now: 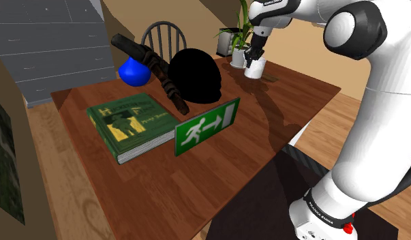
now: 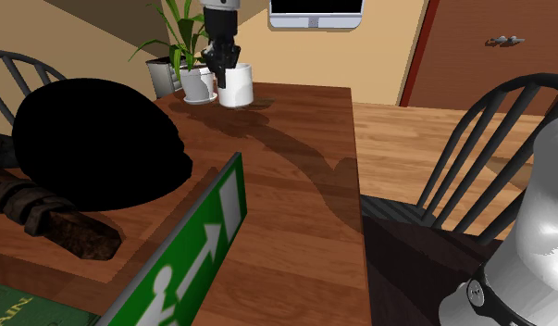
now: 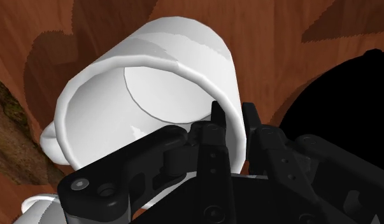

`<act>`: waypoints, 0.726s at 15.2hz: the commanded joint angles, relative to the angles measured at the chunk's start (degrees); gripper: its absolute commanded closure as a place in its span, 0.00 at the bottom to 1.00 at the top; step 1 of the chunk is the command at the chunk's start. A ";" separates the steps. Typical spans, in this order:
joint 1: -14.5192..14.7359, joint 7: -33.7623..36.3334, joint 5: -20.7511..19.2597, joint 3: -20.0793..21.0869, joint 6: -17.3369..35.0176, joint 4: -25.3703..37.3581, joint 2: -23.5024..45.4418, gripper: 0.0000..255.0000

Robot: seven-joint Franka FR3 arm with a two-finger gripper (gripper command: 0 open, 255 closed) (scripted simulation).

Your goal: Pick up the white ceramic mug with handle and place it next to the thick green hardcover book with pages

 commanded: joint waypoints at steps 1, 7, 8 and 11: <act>-0.07 0.05 -0.12 -0.08 -1.43 1.20 -0.25 1.00; 2.03 2.73 -1.68 0.27 -2.87 -0.31 -3.48 1.00; 3.09 4.05 -2.39 0.55 -2.25 -2.28 -4.97 1.00; 6.03 8.17 -4.43 1.63 -0.74 -7.56 -9.08 1.00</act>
